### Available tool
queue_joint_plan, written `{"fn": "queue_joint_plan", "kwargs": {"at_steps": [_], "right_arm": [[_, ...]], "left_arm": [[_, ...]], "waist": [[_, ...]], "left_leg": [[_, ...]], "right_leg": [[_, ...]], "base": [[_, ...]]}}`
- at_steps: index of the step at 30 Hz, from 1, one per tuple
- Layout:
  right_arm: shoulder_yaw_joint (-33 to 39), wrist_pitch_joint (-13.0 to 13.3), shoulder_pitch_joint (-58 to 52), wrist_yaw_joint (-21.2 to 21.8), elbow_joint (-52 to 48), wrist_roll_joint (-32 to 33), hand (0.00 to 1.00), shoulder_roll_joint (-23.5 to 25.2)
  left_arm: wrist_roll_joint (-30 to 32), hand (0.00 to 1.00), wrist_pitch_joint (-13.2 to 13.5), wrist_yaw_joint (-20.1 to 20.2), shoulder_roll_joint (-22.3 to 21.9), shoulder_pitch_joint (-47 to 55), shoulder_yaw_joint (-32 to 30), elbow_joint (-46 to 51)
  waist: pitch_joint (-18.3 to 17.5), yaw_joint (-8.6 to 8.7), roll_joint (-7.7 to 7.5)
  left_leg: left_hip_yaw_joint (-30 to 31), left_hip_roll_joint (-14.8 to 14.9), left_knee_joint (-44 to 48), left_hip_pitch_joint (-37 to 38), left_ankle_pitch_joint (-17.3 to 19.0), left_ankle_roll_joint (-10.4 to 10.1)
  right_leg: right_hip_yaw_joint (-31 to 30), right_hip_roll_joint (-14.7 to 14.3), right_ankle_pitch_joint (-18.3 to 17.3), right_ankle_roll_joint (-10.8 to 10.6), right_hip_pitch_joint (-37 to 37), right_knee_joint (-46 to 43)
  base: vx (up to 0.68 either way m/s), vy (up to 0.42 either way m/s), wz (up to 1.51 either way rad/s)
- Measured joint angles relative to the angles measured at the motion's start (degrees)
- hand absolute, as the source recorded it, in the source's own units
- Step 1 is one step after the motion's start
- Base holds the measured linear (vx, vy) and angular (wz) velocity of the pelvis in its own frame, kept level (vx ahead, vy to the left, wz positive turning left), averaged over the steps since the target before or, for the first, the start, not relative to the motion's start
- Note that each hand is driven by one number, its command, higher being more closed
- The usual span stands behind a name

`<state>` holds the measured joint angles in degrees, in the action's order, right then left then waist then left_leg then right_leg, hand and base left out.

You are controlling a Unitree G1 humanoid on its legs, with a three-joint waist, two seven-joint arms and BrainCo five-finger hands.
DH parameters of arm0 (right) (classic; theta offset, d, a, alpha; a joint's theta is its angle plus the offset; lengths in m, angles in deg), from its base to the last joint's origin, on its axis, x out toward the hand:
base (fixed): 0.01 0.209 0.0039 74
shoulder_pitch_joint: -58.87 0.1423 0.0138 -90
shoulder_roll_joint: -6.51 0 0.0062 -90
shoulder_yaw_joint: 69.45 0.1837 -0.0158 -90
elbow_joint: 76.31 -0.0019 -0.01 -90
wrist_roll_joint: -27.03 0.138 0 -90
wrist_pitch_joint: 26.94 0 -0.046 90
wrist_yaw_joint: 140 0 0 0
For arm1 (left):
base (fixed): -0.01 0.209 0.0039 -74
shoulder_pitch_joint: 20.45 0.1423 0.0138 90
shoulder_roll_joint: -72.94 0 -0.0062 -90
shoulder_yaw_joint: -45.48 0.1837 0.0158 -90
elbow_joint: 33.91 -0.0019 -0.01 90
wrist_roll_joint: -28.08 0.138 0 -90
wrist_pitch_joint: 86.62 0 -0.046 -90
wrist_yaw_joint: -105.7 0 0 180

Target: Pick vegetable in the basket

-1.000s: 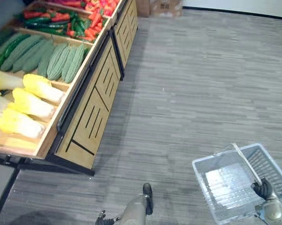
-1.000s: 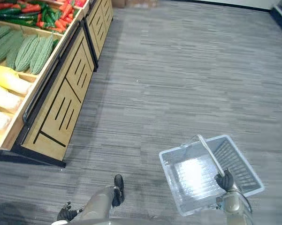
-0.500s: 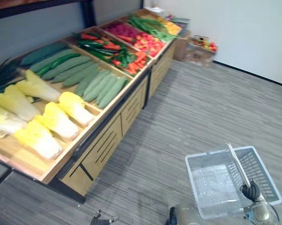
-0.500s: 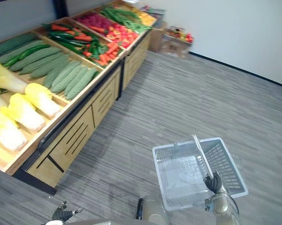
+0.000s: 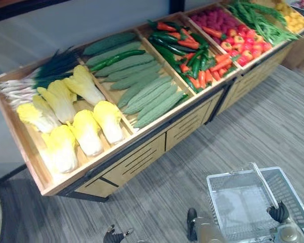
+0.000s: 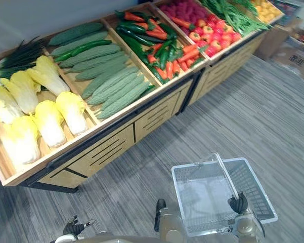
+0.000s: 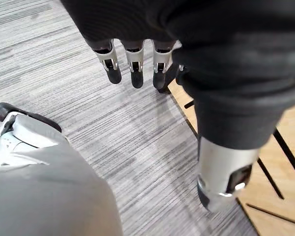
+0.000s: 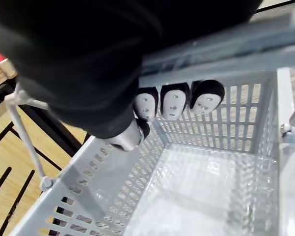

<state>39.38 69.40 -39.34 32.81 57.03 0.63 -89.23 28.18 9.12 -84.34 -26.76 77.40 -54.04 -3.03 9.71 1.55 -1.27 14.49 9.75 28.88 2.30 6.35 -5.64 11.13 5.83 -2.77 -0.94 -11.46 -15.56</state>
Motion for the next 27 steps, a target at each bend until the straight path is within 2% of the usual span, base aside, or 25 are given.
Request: {"fn": "queue_joint_plan", "kwargs": {"at_steps": [1, 3, 4, 5, 6, 7, 9, 11, 13, 17, 20, 25, 26, 27], "right_arm": [[1.2, 0.0, -0.2, -0.1, 1.2, 0.3, 1.0, 0.1], [2.4, 0.0, -0.7, -0.6, 2.8, 0.8, 1.0, 0.2], [3.0, 0.0, -0.8, -0.9, 3.6, 2.2, 1.0, 0.2], [3.4, 0.0, -0.7, -1.1, 3.8, 2.3, 1.0, 0.3], [3.5, 0.0, -0.7, -1.4, 4.8, 2.8, 1.0, 1.5], [3.6, 0.0, -0.7, -1.4, 4.9, 2.9, 1.0, 1.7], [4.4, 0.0, 0.2, -1.4, 6.7, 2.9, 1.0, 3.0], [5.5, -0.1, 0.3, -1.4, 8.3, 2.9, 1.0, 3.8], [5.4, 0.0, 0.5, -1.4, 9.4, 2.8, 1.0, 3.8], [5.4, 0.1, 1.7, -1.5, 9.4, 2.9, 1.0, 4.5], [4.6, 0.1, 2.0, -1.8, 9.4, 4.2, 1.0, 5.4], [2.0, -0.2, 1.9, -2.0, 10.0, 4.5, 1.0, 6.6], [1.5, -0.2, 1.9, -2.0, 10.7, 5.3, 1.0, 6.9], [-1.4, 0.1, 1.4, -0.9, 11.6, 9.5, 1.0, 7.0]], "left_arm": [[0.0, 0.0, 0.1, 0.0, 0.2, -0.1, 0.0, 0.5], [0.0, 0.0, 0.1, -0.5, 0.3, -1.1, 0.1, 1.0], [0.1, 0.0, 0.2, -1.1, 0.1, -1.7, 0.2, 1.2], [0.1, 0.0, 0.1, -1.2, 0.0, -1.8, 0.4, 1.4], [0.3, 0.0, -0.1, -1.4, 0.7, -2.3, 0.7, 1.8], [0.4, 0.0, 0.0, -1.5, 0.7, -2.5, 0.7, 2.1], [0.8, 0.0, -0.3, -2.5, 1.0, -3.2, 0.4, 1.9], [0.9, 0.0, -1.0, -2.8, 1.1, -3.2, 0.1, 1.2], [1.1, 0.0, -1.0, -3.2, 1.1, -2.1, 0.0, 0.3], [1.2, 0.0, -1.0, -3.2, 1.2, -0.4, -0.4, -0.8], [1.2, 0.0, -1.0, -3.2, 1.3, -0.9, -0.5, -1.6], [0.7, 0.0, -0.9, -4.1, 1.8, -2.5, -2.8, -1.9], [0.4, 0.0, -0.9, -4.8, 2.2, -3.0, -3.4, -1.9], [0.0, 0.0, -0.9, -5.3, 2.9, -4.3, -6.6, -1.8]], "waist": [[0.2, 0.15, -0.4], [0.3, 0.49, -0.64], [0.2, 1.14, 0.09], [0.0, 1.39, 0.8], [-0.3, 1.32, 0.42], [-0.4, 1.39, 0.55], [0.0, 1.1, 1.02], [0.2, -0.04, 0.77], [0.3, -0.4, 0.73], [0.3, -0.55, 0.82], [0.4, -0.57, 0.35], [0.9, -0.36, -0.85], [0.8, -0.32, -1.28], [0.4, -0.13, -2.18]], "left_leg": [[-6.8, 1.2, 0.7, -2.2, 2.4, -0.3], [-16.5, 2.3, -2.0, -5.1, 3.0, -0.2], [-22.8, 2.7, -7.4, -7.1, -1.1, 0.2], [-25.1, 2.7, -9.3, -8.5, -4.2, 0.0], [-26.6, 1.4, -13.5, -8.1, -4.1, -0.2], [-26.5, 1.0, -15.5, -7.9, -4.1, -0.2], [-26.2, 0.2, -22.6, -8.8, -4.5, -0.5], [-25.4, -0.5, -23.5, -9.0, -4.9, -0.1], [-24.6, -1.3, -23.6, -8.1, -5.2, 0.0], [-25.3, -1.9, -26.7, -6.9, -6.5, 0.3], [-27.3, -1.9, -28.9, -6.3, -7.6, 0.4], [-30.6, -2.2, -30.4, -5.0, -7.6, 0.1], [-31.4, -2.3, -30.8, -5.1, -7.6, 0.1], [-31.6, -3.1, -32.6, -2.8, -7.4, 0.4]], "right_leg": [[2.8, 1.7, 0.0, 0.0, 3.0, 1.5], [6.9, 4.2, 0.0, -0.1, 5.9, 2.6], [9.8, 5.2, -0.2, -0.3, 7.0, 2.7], [10.8, 5.1, -0.6, -1.0, 7.3, 2.6], [12.2, 6.4, -1.7, -2.9, 8.0, 3.7], [12.6, 6.5, -1.8, -3.1, 7.9, 4.3], [15.5, 6.0, -0.5, -5.1, 7.9, 8.1], [16.8, 5.8, 0.9, -6.0, 9.3, 10.6], [16.6, 5.9, 1.5, -6.4, 11.0, 11.8], [14.0, 5.7, 2.5, -6.5, 9.4, 11.8], [11.4, 5.4, 3.3, -6.4, 7.5, 12.3], [6.3, 4.6, 4.7, -6.7, 6.3, 14.3], [4.4, 4.2, 5.3, -6.7, 5.6, 14.9], [1.7, 3.6, 7.5, -6.5, 6.7, 17.5]], "base": [[0.17, -0.11, 1.4], [0.08, 0.001, 1.47], [0.04, 0.094, 1.49], [0.04, 0.142, 1.61], [0.01, 0.123, 1.19], [0.0, 0.174, 1.34], [-0.06, 0.197, 0.98], [-0.06, 0.116, 0.5], [-0.07, 0.08, 0.21], [-0.1, 0.041, -0.23], [-0.12, 0.011, -0.38], [-0.06, 0.019, -0.38], [-0.01, 0.01, -0.18], [0.0, 0.007, -0.15]]}}
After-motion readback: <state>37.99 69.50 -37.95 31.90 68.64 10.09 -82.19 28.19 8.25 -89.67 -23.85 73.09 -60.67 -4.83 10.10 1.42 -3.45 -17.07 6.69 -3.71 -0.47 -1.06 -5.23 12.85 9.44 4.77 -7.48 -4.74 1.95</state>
